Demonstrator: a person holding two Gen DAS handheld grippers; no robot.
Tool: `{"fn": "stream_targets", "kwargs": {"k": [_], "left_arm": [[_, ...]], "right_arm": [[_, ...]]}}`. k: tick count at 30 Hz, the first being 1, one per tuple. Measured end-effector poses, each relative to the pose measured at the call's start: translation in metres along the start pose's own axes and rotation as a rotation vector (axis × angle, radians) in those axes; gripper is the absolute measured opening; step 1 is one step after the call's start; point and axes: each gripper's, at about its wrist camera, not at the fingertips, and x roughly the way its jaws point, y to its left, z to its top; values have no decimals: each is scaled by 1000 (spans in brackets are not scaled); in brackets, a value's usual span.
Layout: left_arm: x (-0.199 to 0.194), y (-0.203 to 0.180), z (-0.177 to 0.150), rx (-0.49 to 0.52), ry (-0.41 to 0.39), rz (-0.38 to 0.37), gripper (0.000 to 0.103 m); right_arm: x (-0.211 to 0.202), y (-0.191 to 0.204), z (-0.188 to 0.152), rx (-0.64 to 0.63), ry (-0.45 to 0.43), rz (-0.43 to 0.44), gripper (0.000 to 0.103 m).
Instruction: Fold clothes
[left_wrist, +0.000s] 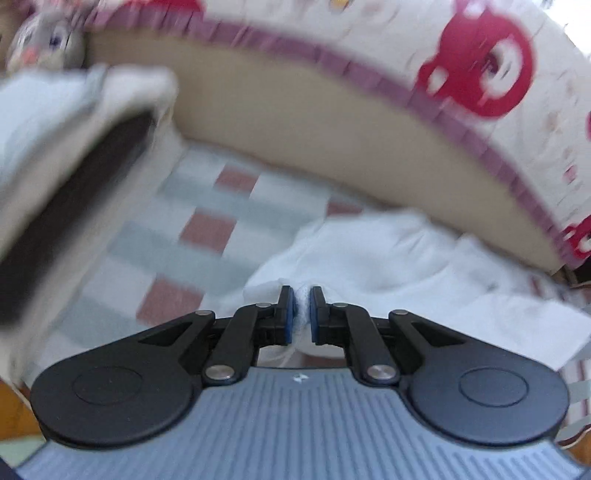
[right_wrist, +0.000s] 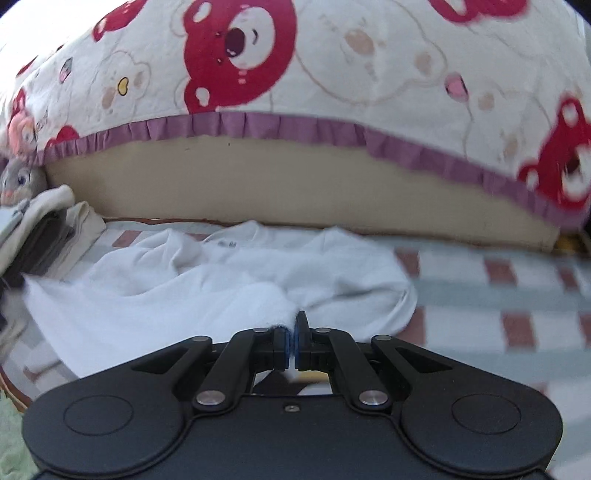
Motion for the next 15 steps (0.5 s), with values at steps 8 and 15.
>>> {"fn": "stream_targets", "kwargs": {"k": [8,15], "left_arm": [[4,-7,8,-9,47,14,8],[62,15,-39,-71,106,53,8]], "right_arm": [[34,-49,3,183,14,34,3],[93,-79,-52,397,140,47,3]]}}
